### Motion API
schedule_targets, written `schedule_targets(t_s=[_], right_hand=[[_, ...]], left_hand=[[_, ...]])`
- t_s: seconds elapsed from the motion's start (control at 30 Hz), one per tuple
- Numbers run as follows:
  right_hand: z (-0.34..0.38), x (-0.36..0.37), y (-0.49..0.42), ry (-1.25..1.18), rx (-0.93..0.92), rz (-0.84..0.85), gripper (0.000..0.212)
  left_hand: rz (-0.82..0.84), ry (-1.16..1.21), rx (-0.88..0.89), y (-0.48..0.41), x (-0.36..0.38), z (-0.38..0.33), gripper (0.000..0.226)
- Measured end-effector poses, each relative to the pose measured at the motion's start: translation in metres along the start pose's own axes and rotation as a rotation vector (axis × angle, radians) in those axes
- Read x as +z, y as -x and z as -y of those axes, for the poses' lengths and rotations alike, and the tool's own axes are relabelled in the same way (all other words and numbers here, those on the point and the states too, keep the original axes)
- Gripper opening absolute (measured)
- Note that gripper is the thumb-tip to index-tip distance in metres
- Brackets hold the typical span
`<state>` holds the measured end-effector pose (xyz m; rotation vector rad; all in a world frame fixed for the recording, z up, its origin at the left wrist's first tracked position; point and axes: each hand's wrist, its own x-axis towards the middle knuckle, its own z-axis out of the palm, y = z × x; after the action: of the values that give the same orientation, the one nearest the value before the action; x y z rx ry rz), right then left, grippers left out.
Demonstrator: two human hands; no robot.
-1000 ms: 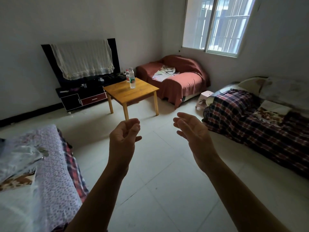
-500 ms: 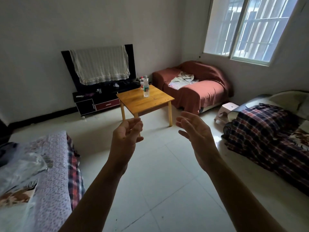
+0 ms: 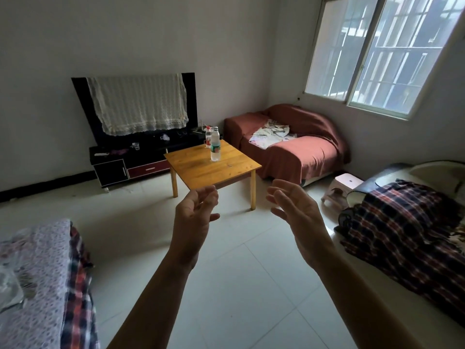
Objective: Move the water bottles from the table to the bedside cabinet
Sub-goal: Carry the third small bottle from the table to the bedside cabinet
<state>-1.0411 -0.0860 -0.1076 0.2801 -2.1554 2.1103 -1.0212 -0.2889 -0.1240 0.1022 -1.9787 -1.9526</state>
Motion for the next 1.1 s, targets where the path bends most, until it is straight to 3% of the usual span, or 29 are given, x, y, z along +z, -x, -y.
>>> schedule_targets(t_s=[0.2,0.33,0.57,0.87,1.1], right_hand=[[-0.008,0.049,-0.105,-0.020,-0.058,0.010,0.044],[-0.029,0.077,-0.151,-0.018,-0.026,0.036,0.056],[-0.071,0.128,-0.252,-0.064,0.002,0.080,0.049],[-0.110,0.198,-0.425,-0.129,-0.017,0.170,0.052],[-0.127,0.274,-0.527,-0.149,-0.015,0.265,0.056]], left_hand=[[-0.013,0.018,0.014,-0.111,-0.022,0.009,0.033],[-0.026,-0.011,-0.017,-0.158,-0.035,0.031,0.029],[-0.042,-0.045,-0.024,-0.257,-0.054,0.067,0.023],[-0.066,-0.154,-0.023,-0.413,-0.073,0.085,0.043],[-0.163,-0.140,0.008,-0.515,-0.123,0.100,0.043]])
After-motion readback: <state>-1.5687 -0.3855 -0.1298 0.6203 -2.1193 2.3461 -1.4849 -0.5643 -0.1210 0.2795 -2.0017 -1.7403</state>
